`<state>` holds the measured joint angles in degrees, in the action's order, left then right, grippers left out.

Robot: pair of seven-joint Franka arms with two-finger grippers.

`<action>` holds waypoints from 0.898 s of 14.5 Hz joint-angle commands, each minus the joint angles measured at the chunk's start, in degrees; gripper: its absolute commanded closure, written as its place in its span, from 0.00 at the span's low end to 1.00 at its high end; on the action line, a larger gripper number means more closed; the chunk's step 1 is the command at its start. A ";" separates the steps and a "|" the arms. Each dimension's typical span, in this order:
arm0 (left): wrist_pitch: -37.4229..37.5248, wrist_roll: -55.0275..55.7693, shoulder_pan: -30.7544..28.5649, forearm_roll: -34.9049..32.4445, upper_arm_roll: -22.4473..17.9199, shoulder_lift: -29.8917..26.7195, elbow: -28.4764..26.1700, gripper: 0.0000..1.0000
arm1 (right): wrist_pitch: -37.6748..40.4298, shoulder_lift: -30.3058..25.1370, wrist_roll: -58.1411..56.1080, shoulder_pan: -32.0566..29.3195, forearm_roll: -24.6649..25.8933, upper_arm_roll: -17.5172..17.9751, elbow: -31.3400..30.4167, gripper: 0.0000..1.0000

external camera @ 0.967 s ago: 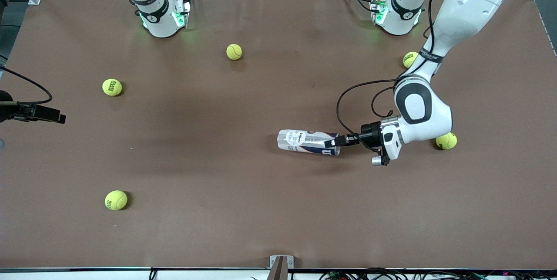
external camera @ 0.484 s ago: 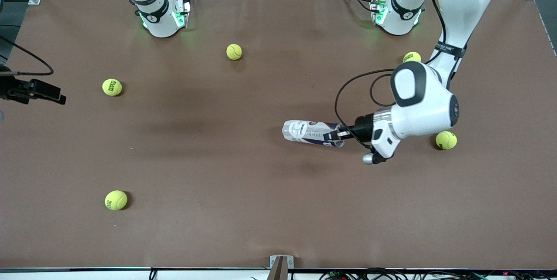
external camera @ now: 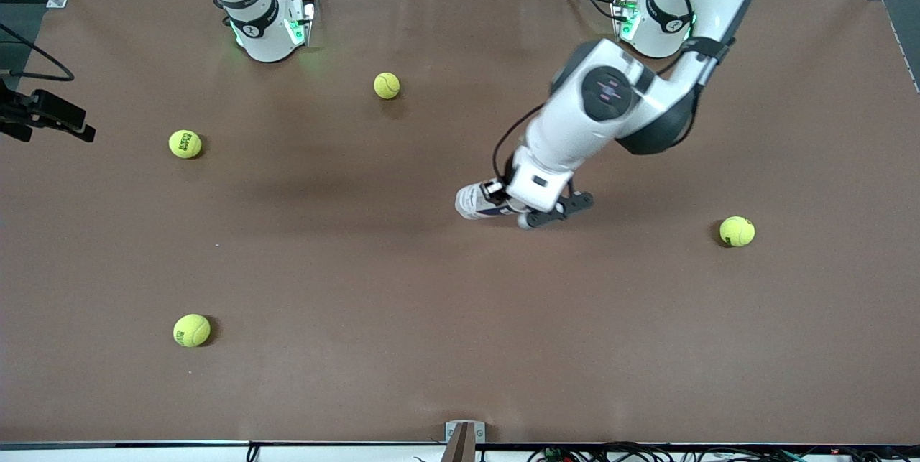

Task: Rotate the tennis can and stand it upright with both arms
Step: 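Lift and rotate the can upright with the left gripper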

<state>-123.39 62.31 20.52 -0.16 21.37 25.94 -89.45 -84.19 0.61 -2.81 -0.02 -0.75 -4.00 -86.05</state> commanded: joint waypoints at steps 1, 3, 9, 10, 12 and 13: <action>7.43 8.76 6.96 -9.91 -1.59 5.51 8.83 1.00 | 0.25 -3.33 -0.44 -1.47 1.27 1.89 -3.25 0.00; 13.15 12.90 11.63 -15.55 -1.86 8.41 12.88 1.00 | 1.04 -4.55 -0.44 -1.47 1.27 1.81 -3.86 0.00; 14.93 15.29 28.86 -16.72 -16.17 11.58 16.15 1.00 | 0.78 -5.44 -0.53 -1.03 1.18 1.98 -4.65 0.00; 14.32 15.73 29.14 -16.71 -16.36 12.28 16.93 1.00 | 0.69 -5.44 -0.79 -1.03 1.18 1.98 -4.65 0.00; 13.26 15.91 29.31 -16.71 -16.27 12.55 16.94 1.00 | 0.69 -5.53 -3.86 -1.38 1.27 1.63 -4.65 0.00; 13.17 16.26 29.31 -16.71 -16.27 12.73 16.86 0.99 | 0.78 -5.53 -3.96 -1.38 1.27 1.63 -4.65 0.00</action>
<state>-110.19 77.77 49.78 -16.14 5.61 37.50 -74.62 -82.52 -2.93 -4.68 -0.28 -0.18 -2.99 -88.38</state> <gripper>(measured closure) 0.943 0.000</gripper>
